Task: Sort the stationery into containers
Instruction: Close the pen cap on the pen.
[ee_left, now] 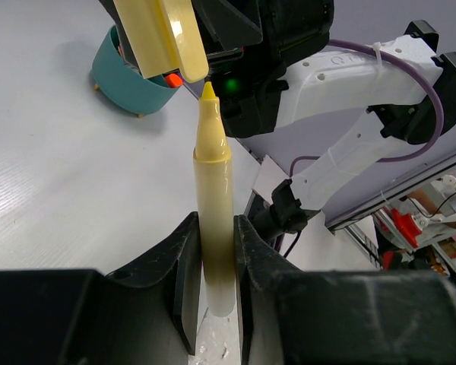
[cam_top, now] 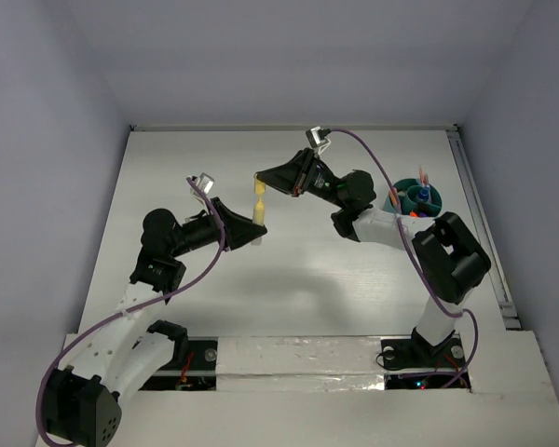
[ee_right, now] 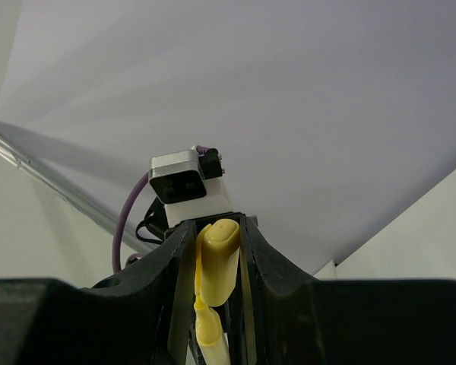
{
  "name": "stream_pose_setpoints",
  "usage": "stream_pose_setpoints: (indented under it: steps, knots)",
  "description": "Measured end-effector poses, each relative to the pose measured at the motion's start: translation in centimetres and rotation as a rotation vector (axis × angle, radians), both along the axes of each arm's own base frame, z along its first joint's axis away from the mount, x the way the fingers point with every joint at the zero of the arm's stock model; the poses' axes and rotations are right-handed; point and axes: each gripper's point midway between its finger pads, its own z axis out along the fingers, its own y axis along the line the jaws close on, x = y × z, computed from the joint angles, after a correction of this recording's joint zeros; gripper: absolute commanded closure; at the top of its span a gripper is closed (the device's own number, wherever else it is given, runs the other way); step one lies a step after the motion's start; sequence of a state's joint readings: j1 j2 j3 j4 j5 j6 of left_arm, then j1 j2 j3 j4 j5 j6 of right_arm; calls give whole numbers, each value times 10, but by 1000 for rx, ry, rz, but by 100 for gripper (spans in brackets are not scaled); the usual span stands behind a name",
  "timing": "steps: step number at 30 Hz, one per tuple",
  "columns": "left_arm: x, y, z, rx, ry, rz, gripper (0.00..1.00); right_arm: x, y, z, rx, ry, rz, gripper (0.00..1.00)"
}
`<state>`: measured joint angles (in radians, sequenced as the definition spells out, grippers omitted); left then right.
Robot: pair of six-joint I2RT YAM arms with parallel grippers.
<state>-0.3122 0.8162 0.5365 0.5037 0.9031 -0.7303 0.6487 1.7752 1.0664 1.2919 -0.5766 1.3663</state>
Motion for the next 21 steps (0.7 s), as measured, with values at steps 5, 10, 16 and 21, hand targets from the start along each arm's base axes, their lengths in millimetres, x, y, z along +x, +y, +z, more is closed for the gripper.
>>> stream_pose_setpoints:
  steps: [5, 10, 16, 21]
  knots:
    - [2, 1, -1, 1, 4, 4, 100, -1, 0, 0, -1, 0, 2, 100]
    - [4, 0, -4, 4, 15, 5, 100, -2, 0, 1, 0, -5, 5, 100]
    - [4, 0, -4, 4, 15, 4, 100, -4, -1, 5, 5, -14, 7, 100]
    - [5, 2, -3, 1, 18, 9, 100, -6, -1, 5, 4, -15, 10, 100]
